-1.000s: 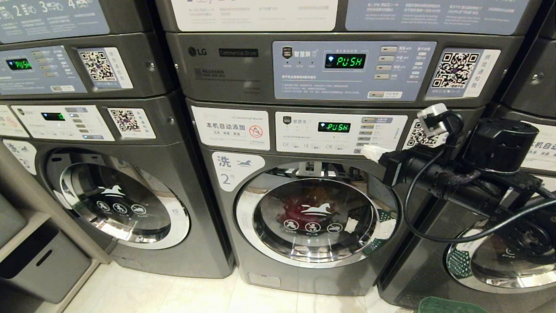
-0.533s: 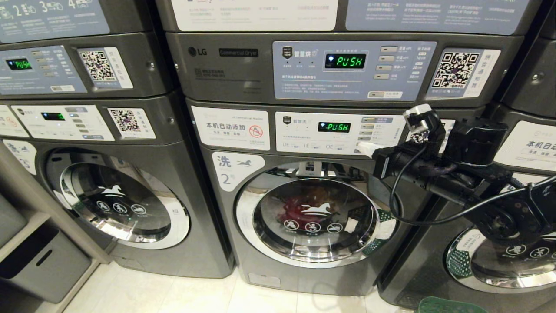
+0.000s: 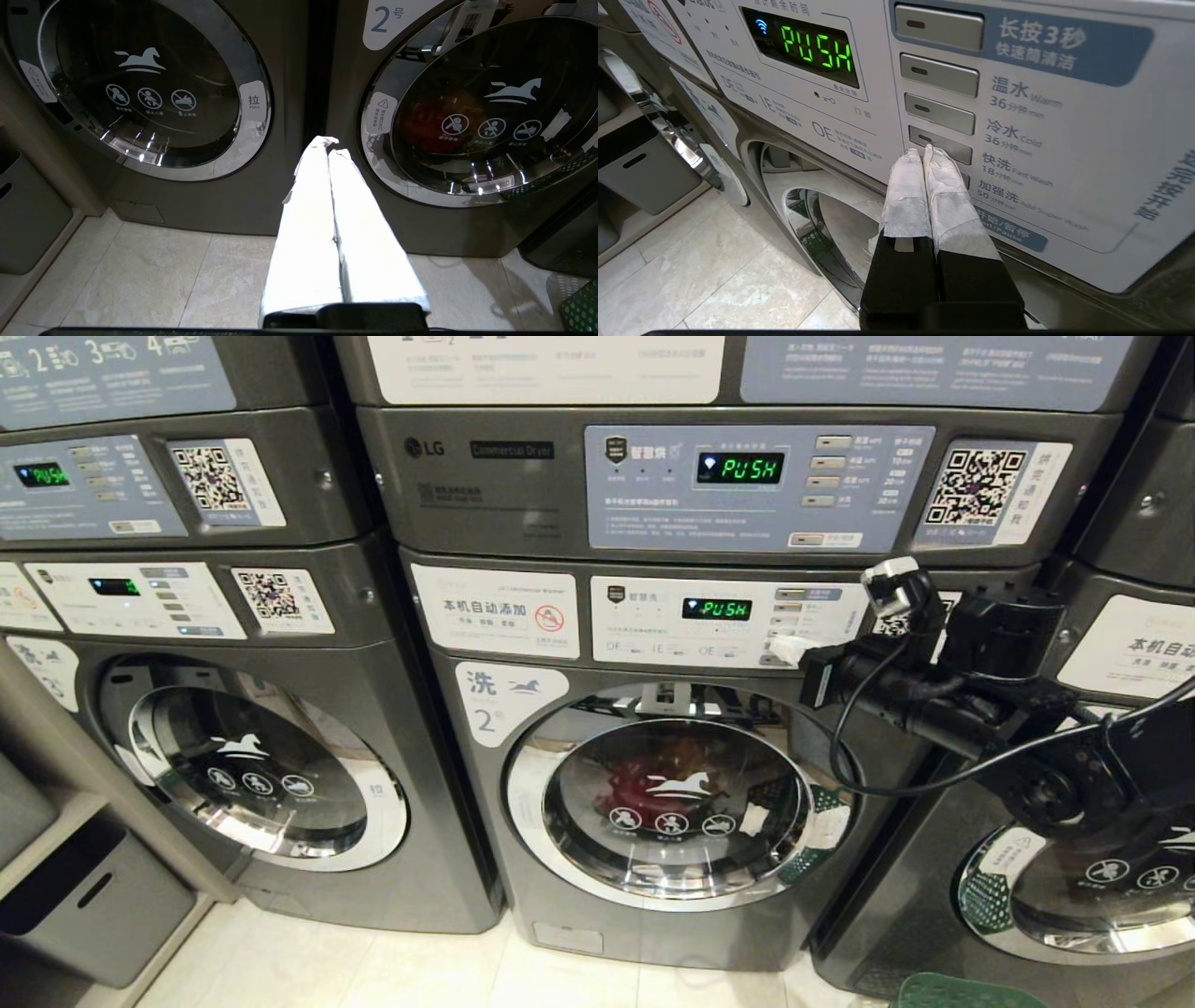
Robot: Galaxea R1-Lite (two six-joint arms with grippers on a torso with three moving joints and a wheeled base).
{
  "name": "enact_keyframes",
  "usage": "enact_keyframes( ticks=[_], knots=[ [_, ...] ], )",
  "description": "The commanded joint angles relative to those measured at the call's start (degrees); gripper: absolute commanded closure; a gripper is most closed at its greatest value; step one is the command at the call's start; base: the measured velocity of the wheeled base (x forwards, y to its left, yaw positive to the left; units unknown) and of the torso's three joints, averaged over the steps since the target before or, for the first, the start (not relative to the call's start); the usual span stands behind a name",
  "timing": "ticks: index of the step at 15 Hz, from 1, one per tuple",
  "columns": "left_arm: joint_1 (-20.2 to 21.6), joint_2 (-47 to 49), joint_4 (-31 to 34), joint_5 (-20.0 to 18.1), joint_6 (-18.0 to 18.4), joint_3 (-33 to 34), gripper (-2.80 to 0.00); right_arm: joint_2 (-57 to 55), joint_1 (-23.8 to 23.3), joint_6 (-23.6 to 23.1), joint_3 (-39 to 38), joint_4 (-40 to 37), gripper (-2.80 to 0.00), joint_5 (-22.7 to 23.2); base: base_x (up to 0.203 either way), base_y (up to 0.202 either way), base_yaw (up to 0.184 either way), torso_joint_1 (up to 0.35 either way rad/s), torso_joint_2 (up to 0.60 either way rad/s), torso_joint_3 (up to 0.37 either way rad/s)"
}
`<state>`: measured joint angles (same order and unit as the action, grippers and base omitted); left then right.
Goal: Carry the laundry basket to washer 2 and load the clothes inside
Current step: Press the washing machine switch
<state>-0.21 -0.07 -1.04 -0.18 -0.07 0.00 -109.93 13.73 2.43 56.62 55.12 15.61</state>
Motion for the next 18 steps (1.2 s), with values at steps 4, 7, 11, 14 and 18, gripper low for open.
enact_keyframes(
  ticks=[4,7,11,14,18],
  knots=[
    [0.0,0.0,0.0,0.0,0.0,0.4,0.0,-2.0,-0.4,0.1,3.1,-0.1,0.0,-0.1,0.0,0.0,0.0,0.0,0.0,0.0],
    [0.0,0.0,0.0,0.0,0.0,0.4,0.0,-1.6,-0.4,-0.1,2.8,-1.1,0.0,-0.1,0.0,0.0,0.0,0.0,0.0,0.0],
    [0.0,0.0,0.0,0.0,0.0,0.4,0.0,4.5,-0.3,0.1,-3.9,-4.6,0.0,0.6,0.0,0.0,0.0,0.0,0.0,0.0],
    [0.0,0.0,0.0,0.0,0.0,0.4,0.0,6.0,-0.4,0.3,-6.5,-4.6,0.0,0.7,0.0,0.0,0.0,0.0,0.0,0.0],
    [-0.1,0.0,0.0,0.0,0.0,0.4,0.0,4.7,-0.4,0.3,-6.5,-4.6,0.0,1.2,0.0,0.0,0.0,0.0,0.0,0.0]
  ],
)
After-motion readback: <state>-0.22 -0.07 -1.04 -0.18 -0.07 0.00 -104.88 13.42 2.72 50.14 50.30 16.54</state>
